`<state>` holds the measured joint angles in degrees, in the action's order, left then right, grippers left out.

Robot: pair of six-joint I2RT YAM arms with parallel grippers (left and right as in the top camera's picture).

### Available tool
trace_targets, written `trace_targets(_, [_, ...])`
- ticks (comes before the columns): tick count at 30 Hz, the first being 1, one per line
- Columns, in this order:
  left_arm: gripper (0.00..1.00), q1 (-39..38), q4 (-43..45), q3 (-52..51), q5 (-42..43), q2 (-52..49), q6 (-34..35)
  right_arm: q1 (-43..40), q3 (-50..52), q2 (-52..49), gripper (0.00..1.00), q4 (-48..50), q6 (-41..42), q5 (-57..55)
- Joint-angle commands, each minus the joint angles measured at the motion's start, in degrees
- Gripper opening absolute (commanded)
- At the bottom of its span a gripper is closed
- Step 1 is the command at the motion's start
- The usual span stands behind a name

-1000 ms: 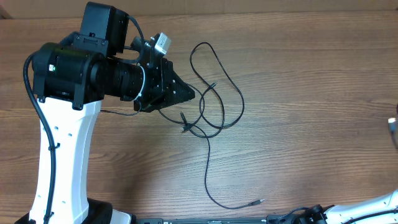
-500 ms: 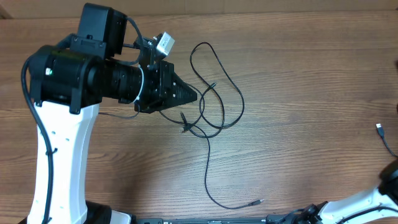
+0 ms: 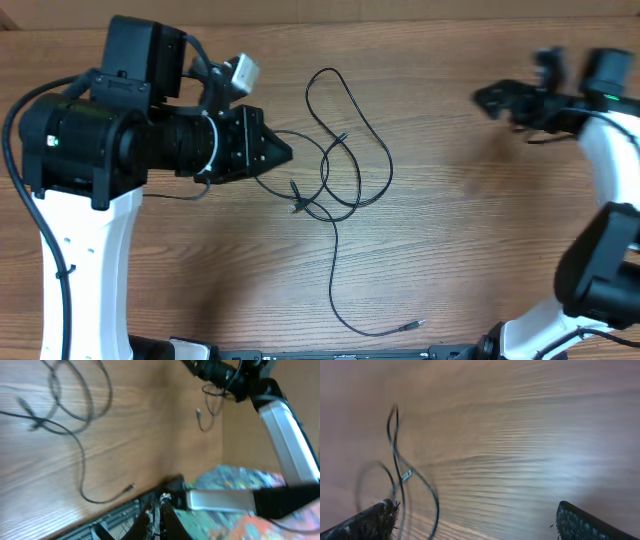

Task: Untangle cables
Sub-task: 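Move the right gripper to the cable pile and grasp a cable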

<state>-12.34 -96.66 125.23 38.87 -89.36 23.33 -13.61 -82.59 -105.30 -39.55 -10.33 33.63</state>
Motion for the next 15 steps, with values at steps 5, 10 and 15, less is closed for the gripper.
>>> trace_targets(5, [0.09,1.51,-0.13,0.87,-3.43,0.68,-1.99,15.28,-0.63,-1.42,1.00,7.89,-8.24,-22.14])
trace_targets(10, [0.10,1.49,-0.13,0.87,-3.45,0.68,-1.97,19.87,-0.63,-5.55,1.00,14.67,-11.21,-22.64])
trace_targets(15, [0.11,1.49,-0.13,0.87,-3.48,0.66,-1.95,21.00,-0.63,-11.28,1.00,16.55,-11.21,-18.60])
